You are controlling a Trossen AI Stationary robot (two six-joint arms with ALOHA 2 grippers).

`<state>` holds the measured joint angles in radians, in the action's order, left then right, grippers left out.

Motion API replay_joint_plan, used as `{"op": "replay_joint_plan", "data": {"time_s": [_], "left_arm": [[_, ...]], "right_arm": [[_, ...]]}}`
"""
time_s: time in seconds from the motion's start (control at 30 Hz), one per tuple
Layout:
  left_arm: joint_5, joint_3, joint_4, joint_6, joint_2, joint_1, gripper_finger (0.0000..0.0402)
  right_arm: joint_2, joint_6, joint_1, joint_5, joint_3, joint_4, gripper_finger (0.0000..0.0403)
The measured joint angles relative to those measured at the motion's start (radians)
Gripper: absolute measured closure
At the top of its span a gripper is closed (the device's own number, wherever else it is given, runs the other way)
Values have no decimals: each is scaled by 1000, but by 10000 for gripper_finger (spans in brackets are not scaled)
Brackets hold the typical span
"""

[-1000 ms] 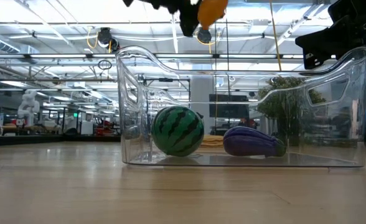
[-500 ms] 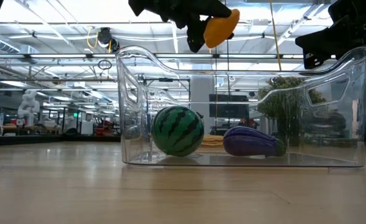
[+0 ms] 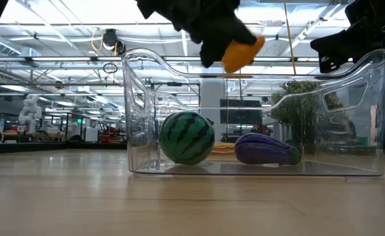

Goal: Pick and placing Produce into tupperware
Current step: Put the croissant into the transparent bin

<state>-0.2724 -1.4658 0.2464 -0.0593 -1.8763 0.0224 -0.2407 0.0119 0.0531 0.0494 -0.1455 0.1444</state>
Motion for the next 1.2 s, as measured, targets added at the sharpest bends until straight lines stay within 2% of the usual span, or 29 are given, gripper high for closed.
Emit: {"op": "replay_joint_plan", "data": {"time_s": [0.27,0.6,0.8,1.0,1.2], "left_arm": [[27,0,-10,0,-73,29,190],[154,-3,72,77,-103,80,190],[197,-101,138,110,-137,116,190],[253,-207,258,164,-251,129,190],[279,-263,284,194,-288,128,190]], "right_arm": [[-23,0,0,0,1,-1,403],[-41,0,0,0,1,8,403],[-41,0,0,0,1,8,403],[-50,-3,0,0,0,12,403],[-55,-3,0,0,0,7,403]]}}
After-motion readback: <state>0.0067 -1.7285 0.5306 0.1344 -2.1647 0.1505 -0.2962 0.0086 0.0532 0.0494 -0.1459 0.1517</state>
